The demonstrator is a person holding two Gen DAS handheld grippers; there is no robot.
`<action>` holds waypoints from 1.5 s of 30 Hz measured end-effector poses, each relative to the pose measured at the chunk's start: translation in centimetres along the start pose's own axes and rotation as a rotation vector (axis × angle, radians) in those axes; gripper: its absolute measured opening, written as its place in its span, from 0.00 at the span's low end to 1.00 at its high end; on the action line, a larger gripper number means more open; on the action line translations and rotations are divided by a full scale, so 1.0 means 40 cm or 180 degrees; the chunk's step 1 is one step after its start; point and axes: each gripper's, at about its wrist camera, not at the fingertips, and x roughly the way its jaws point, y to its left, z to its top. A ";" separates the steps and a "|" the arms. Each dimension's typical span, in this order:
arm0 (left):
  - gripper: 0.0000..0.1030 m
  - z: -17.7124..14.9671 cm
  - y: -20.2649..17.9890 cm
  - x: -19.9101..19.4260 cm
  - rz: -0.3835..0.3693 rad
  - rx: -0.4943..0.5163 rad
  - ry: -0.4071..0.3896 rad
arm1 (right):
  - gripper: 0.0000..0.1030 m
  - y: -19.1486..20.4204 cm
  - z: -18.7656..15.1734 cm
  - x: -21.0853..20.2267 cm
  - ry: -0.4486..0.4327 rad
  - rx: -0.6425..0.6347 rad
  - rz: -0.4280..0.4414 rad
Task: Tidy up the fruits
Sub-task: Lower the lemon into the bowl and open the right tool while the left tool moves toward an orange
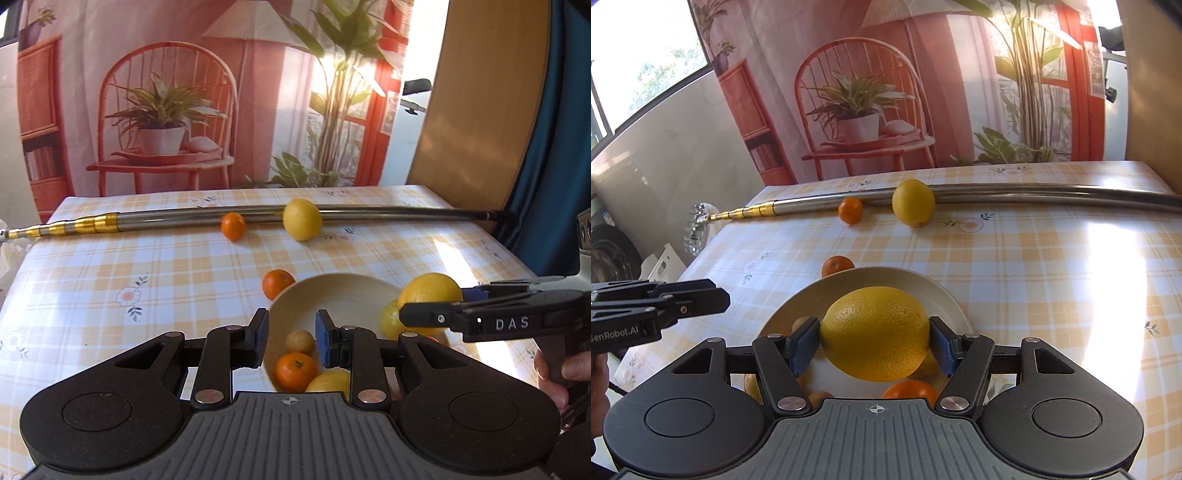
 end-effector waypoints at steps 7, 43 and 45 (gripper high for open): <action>0.28 -0.002 0.040 -0.011 0.0258 -0.0201 -0.0081 | 0.58 0.058 0.014 0.057 0.0225 -0.0423 -0.0015; 0.28 -0.042 0.042 -0.017 0.0250 -0.0199 -0.0031 | 0.58 0.047 -0.010 0.122 0.0642 -0.0014 0.0222; 0.28 -0.042 0.041 -0.018 0.0249 -0.0202 -0.0028 | 0.58 0.044 -0.016 0.114 0.0634 0.0024 0.0222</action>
